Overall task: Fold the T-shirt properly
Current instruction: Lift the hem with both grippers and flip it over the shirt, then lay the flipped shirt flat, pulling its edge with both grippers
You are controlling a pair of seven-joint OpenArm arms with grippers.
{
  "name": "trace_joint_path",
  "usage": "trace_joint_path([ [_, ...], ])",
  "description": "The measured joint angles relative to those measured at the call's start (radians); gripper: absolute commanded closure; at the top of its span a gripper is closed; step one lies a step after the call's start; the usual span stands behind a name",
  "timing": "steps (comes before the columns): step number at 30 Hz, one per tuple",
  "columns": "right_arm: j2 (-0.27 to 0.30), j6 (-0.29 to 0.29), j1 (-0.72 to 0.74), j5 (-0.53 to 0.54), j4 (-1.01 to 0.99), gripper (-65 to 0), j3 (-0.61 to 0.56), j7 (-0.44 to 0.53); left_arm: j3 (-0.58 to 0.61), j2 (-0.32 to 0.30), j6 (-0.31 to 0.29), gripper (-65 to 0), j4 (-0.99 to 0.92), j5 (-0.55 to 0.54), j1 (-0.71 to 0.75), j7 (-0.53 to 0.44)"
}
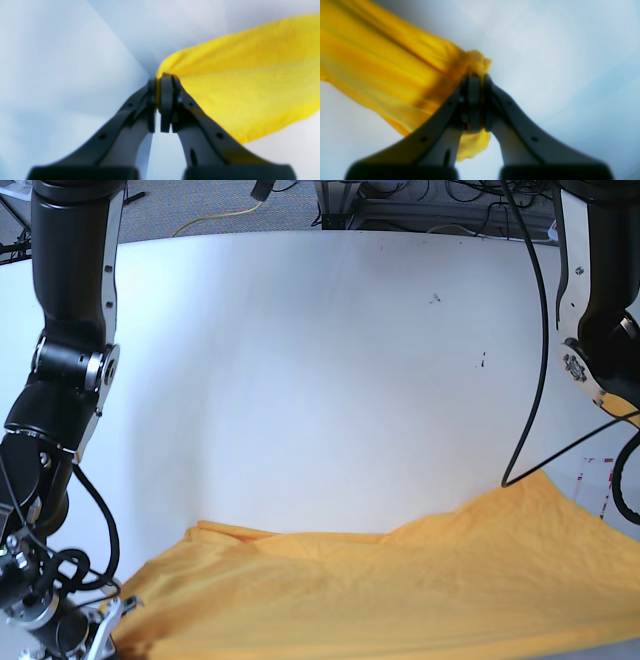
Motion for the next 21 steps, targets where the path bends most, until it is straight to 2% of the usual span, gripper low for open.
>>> trace_joint_path([
  [7,0.002,-0.003,-0.257,-0.006,0.118,0.0,0.104,-0.020,0.003,0.040,0.000,0.0,0.082,-0.013,0.216,-0.018],
  [10,-0.021,-0.002,-0.363,-0.008,0.170,0.0,0.151,-0.022,-0.001,0.039,0.000,0.0,0.101,-0.007,0.312,-0.005],
  [15,-0.046,-0.003,-0.541,-0.002,0.249,0.0,0.190,-0.023,-0.024,0.082,0.000,0.0,0.137,0.002,0.462,-0.007],
  [21,-0.086,-0.008,-0.714,-0.016,0.319,0.0,0.263,-0.022,-0.072,0.103,0.000,0.0,0.142,-0.003,0.618,-0.006],
])
